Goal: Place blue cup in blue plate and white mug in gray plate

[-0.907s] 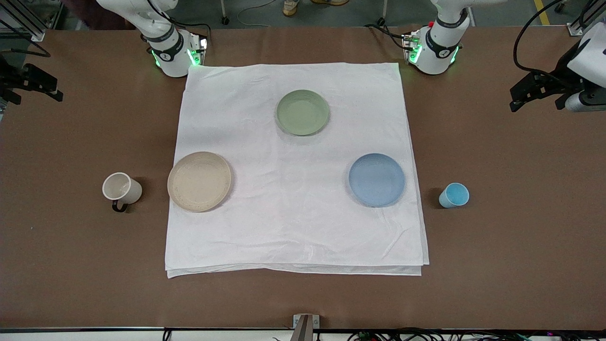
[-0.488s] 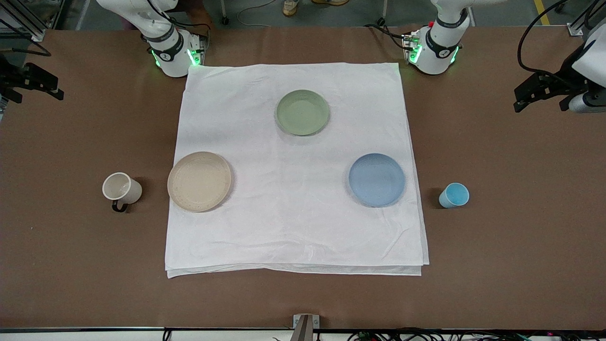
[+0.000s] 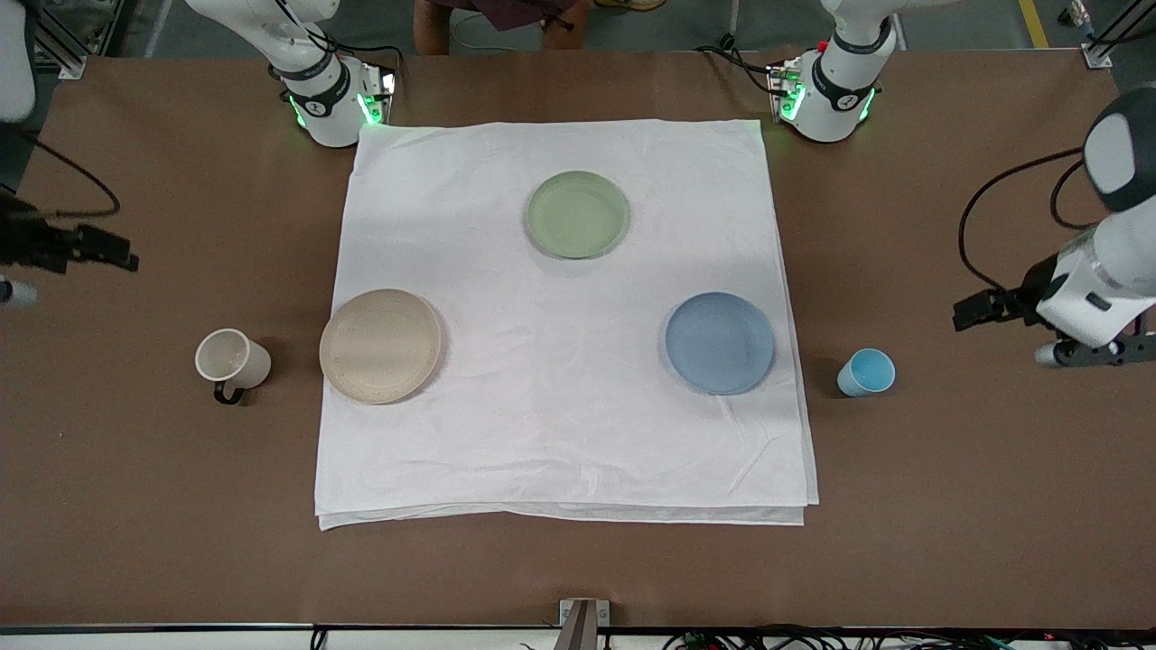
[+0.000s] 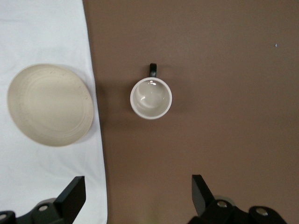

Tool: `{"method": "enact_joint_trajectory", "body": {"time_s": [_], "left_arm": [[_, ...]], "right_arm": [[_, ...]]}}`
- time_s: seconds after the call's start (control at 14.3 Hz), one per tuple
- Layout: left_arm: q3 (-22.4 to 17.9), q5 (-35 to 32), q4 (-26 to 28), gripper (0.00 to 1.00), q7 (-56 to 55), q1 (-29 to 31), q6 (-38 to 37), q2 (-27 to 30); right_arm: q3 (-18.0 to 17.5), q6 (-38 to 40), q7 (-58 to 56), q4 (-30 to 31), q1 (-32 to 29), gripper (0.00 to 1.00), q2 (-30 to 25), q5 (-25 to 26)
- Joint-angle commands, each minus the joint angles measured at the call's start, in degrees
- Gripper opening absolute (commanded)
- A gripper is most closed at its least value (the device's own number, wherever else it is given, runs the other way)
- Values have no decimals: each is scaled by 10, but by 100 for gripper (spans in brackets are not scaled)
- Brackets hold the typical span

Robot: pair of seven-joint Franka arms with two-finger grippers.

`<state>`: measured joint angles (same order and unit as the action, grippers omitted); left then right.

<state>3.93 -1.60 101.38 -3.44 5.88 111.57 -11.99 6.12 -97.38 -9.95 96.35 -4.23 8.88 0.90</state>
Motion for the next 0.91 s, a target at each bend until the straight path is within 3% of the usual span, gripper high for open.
{"method": "enact_joint_trajectory", "body": {"time_s": [0.0,0.14,0.35,0.42,0.49,0.7,0.84], "left_arm": [[2,7,14,93,8,9,68,-67],[5,10,14,87,6,7,84,-99],[7,12,15,74,-2,0,99,-142],[8,12,17,73,-2,-1,109,-158],[13,12,18,66,-2,-1,123,-173],[14,12,19,38,-2,1,131,-195],[16,12,24,4,-2,0,130,-193]], "right_arm": [[-3,-80,11,-31,-21,100,111,-42],[-3,-185,76,-4,-15,100,159,-66],[-5,-273,81,16,-9,100,208,-67],[-5,-286,81,21,-6,94,219,-67],[-5,-294,80,22,-6,90,228,-67],[-5,-311,78,47,-6,74,236,-67],[-5,-329,77,73,-3,56,235,-67]]}}
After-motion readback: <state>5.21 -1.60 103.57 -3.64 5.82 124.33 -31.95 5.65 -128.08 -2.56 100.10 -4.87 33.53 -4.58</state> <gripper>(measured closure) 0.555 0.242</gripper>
